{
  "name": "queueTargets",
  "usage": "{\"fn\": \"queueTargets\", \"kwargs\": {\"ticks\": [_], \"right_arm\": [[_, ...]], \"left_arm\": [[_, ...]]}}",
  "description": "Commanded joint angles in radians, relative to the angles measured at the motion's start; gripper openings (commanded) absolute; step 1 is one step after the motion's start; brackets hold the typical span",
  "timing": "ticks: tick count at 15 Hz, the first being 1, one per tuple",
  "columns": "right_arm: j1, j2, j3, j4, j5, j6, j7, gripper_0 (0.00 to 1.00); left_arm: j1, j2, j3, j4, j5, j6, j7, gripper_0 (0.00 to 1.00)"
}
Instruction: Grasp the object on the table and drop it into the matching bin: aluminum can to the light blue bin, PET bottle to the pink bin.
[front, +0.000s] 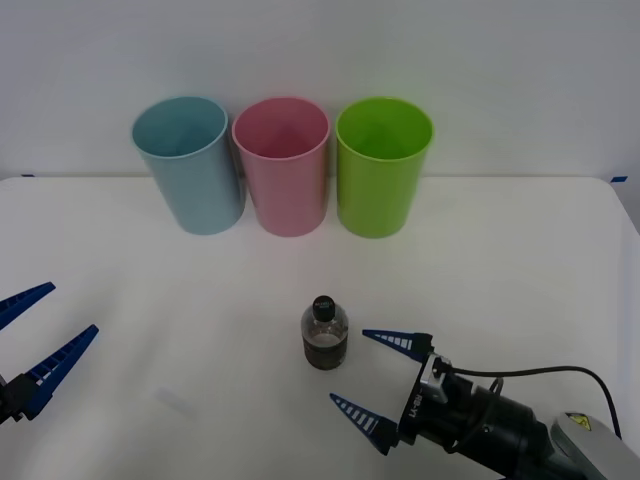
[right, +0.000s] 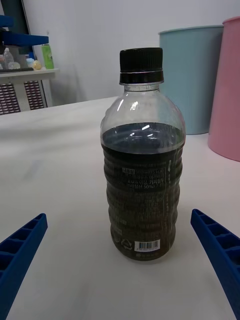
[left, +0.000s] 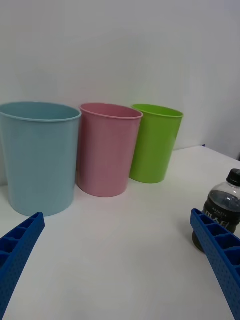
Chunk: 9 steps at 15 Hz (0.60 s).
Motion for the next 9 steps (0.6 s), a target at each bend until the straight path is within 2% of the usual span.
{"fn": "queueTargets", "kwargs": {"ticks": [1, 9], "right_arm": [[-0.015, 0.029, 0.030, 0.000, 0.003, 0.070, 0.007, 1.00], [-0.045, 0.117, 0.051, 0.000, 0.038, 0.194, 0.016, 1.00]], "left_arm": [[0.000, 0.000, 0.000, 0.000, 0.000, 0.000, 0.000, 1.00], [0.000, 0.000, 0.000, 0.000, 0.000, 0.000, 0.000, 1.00]]}}
